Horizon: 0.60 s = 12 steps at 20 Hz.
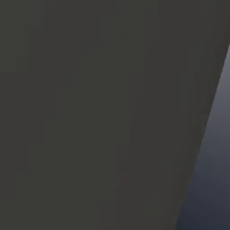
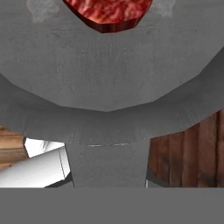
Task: Pick up the pan with the steak in it and place it on the dining table. Then place the steak on the plate.
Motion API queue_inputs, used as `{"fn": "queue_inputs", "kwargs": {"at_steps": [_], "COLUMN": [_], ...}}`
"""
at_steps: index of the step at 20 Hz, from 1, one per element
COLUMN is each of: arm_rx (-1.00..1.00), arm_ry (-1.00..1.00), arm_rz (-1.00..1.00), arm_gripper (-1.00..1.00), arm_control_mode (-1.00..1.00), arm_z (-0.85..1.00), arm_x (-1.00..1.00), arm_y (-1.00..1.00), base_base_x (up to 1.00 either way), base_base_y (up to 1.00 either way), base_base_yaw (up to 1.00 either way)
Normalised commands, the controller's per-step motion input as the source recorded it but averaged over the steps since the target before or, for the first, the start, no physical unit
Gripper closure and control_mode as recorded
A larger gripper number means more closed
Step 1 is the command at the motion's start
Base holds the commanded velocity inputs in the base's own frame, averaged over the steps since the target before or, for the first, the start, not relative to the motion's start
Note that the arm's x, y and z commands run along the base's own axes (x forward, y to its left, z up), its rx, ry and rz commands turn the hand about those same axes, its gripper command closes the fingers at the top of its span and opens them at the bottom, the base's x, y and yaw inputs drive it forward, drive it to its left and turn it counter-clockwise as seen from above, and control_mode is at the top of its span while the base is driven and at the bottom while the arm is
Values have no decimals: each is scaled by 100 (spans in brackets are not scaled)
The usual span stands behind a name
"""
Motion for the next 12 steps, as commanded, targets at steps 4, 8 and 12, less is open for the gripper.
{"fn": "queue_inputs", "kwargs": {"at_steps": [4, 8, 12], "arm_rx": [0, 0, 0], "arm_ry": [0, 0, 0], "arm_rz": [0, 0, 0], "arm_gripper": [100, 100, 100], "arm_control_mode": [100, 100, 100], "arm_z": [0, 0, 0], "arm_x": [0, 0, 0], "arm_y": [0, 0, 0], "base_base_x": [0, 0, 0], "base_base_y": [1, 1, 1], "base_base_yaw": [50, 50, 50]}}
